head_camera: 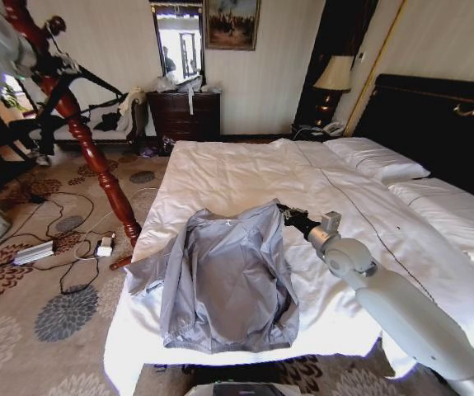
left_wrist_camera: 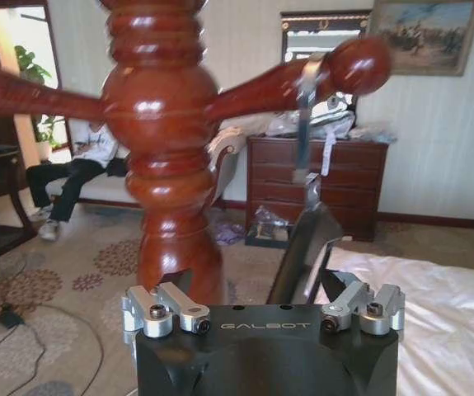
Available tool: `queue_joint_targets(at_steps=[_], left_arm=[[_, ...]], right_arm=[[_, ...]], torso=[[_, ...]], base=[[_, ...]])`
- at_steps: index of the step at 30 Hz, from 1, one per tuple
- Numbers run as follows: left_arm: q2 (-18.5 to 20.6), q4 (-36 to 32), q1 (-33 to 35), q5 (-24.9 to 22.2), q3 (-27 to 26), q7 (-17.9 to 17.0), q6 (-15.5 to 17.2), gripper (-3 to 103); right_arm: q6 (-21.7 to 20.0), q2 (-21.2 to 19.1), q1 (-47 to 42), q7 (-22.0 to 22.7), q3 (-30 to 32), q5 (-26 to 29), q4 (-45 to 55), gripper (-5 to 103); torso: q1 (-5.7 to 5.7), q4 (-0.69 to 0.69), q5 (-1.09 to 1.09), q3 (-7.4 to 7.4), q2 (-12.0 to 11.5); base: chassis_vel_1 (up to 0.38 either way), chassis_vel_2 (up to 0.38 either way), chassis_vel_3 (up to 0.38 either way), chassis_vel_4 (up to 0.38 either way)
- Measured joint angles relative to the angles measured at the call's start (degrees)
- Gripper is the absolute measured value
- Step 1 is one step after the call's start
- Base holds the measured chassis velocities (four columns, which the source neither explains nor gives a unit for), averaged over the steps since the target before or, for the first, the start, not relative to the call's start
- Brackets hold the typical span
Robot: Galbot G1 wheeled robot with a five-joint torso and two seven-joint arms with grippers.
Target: Pick up the clothes from the bed and hang them on the clothes hanger.
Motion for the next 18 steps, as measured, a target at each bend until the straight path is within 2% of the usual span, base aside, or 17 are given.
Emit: queue_joint_targets(at_steps=[6,7,8,10,12,13,14,15,17,18], left_arm=[[1.2,-1.2,1.8,-0.1,-0.4,-0.3,0.0,83],[1.2,-1.3,2.3,-0.1,-0.6,-0.9,0.0,77],[1.2,-1.3,2.5,-0.1,-0.9,-1.0,0.0,77],[1.2,-1.3,2.7,-0.1,-1.1,-1.1,0.0,66],[1.2,-1.5,2.8,-0.1,-1.1,-1.1,0.0,66],[1.1,-1.6,3.2,0.0,-1.4,-1.1,0.0,55],[1.0,-1.6,3.3,0.1,-1.5,-1.1,0.0,55],[0.9,-1.6,3.4,0.1,-1.6,-1.1,0.0,49],[0.8,-1.6,3.5,0.2,-1.6,-1.1,0.0,49],[0.5,-1.4,3.5,0.2,-1.7,-1.0,0.0,39]], right_arm=[[0.1,0.2,0.1,0.0,-0.1,-0.1,-0.4,0],[0.1,0.2,0.1,0.1,-0.1,-0.1,-0.4,0],[0.1,0.1,0.0,0.1,-0.1,0.0,-0.3,0],[0.1,0.0,-0.2,0.3,-0.1,0.4,-0.3,0],[0.1,0.0,-0.2,0.3,-0.2,0.5,-0.2,0],[0.1,0.0,-0.2,0.3,-0.1,0.6,-0.3,0],[0.1,0.0,-0.2,0.4,-0.1,0.7,-0.3,0],[0.1,0.0,-0.1,0.4,-0.1,0.7,-0.3,0],[0.1,0.0,-0.1,0.4,-0.1,0.7,-0.4,0],[0.1,0.0,-0.1,0.4,-0.1,0.7,-0.4,0]], torso=[[0.00,0.02,-0.01,0.00,0.0],[0.00,0.00,-0.01,0.00,0.0],[0.00,0.00,-0.01,0.00,0.0],[0.00,0.00,0.00,0.00,0.0],[-0.01,0.00,0.00,0.00,0.0],[-0.01,0.00,0.00,0.00,0.0],[0.00,0.01,0.00,0.00,0.0],[0.00,0.01,-0.01,0.00,0.0],[0.00,0.01,0.00,0.00,0.0],[0.00,0.00,0.00,0.00,0.0]], base=[[0.000,0.000,0.000,0.000],[0.000,0.000,0.000,0.000],[0.000,0.000,0.000,0.000],[0.000,0.000,0.000,0.000],[0.000,0.000,0.000,0.000],[0.000,0.000,0.000,0.000],[0.000,0.000,0.000,0.000],[0.000,0.000,0.000,0.000],[0.000,0.000,0.000,0.000],[0.000,0.000,0.000,0.000]])
